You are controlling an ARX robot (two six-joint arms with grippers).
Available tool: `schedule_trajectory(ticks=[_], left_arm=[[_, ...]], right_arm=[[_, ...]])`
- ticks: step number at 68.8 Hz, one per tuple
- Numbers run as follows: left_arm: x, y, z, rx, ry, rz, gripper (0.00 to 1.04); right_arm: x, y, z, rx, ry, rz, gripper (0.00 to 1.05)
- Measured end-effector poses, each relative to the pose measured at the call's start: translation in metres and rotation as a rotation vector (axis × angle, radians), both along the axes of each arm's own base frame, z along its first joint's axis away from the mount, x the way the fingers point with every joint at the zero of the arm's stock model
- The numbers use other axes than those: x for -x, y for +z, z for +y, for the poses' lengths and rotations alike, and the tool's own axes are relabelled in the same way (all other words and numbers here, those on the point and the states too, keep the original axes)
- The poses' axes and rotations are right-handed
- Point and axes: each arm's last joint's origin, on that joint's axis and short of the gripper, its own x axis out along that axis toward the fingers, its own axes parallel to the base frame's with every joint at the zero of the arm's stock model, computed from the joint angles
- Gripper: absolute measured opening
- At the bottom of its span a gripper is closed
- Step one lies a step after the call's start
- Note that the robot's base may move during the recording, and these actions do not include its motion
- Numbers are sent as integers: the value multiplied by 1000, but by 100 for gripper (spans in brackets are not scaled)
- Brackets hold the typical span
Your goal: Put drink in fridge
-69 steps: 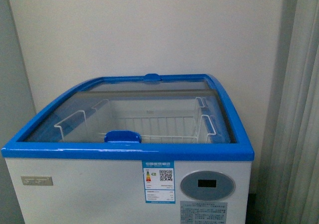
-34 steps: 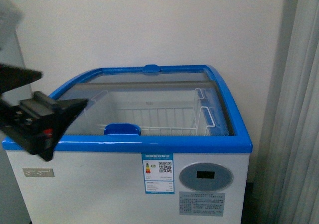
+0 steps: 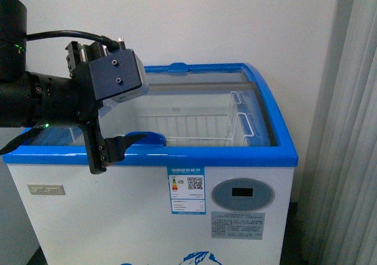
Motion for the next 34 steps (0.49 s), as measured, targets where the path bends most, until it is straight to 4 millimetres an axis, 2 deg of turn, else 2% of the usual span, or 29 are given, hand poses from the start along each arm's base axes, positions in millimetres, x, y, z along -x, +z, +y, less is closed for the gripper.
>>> schedule_trajectory(ticks=[11,12,17,23,34], left_arm=[[-18,-3,3,-44,1,-1,97],[-60,-17,-1,-97,19,13,97],[-69,-21,-2,-103,21,32,97],[-91,-22,-7,-69,2,15,97],[-141,-6,-14,-68,177,-113,97]], right_arm=[[0,0,0,0,0,0,41],[0,0,0,0,0,0,41],[0,0,0,0,0,0,41],[0,0,0,0,0,0,41],[0,0,0,0,4,0,41]])
